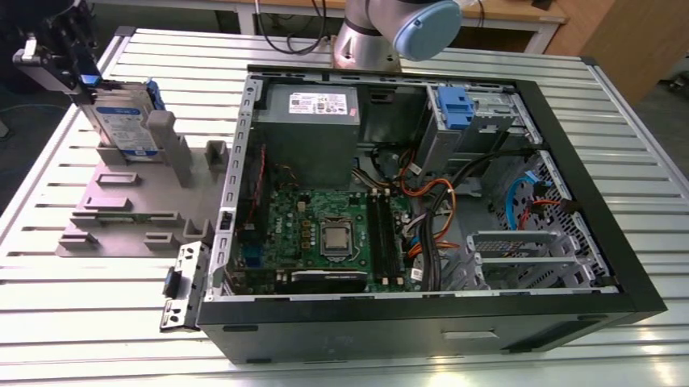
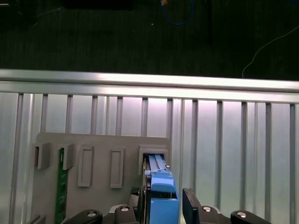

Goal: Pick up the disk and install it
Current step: 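Pick up the disk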

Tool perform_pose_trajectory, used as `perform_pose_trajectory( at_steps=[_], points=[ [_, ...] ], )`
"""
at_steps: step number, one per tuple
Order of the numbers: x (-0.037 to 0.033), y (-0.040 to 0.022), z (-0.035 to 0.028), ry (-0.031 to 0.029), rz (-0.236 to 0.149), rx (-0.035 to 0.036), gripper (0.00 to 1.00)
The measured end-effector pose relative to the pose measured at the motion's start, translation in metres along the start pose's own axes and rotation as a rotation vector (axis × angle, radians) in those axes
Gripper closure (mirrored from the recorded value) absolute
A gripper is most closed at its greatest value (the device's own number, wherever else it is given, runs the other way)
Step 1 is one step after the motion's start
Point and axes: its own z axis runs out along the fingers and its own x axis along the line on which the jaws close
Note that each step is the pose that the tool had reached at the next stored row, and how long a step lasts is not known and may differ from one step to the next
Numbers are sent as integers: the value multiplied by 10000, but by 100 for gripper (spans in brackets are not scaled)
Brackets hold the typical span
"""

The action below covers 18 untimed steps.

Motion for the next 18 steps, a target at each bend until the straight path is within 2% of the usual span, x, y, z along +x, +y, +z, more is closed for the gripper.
perform_pose_trajectory(
  at_steps=[10, 16, 18],
  points=[
    [2, -3, 104, 1, 1, -3, 52],
    [2, -3, 106, 0, 2, -5, 52],
    [1, -5, 108, -3, 4, -33, 52]
  ],
)
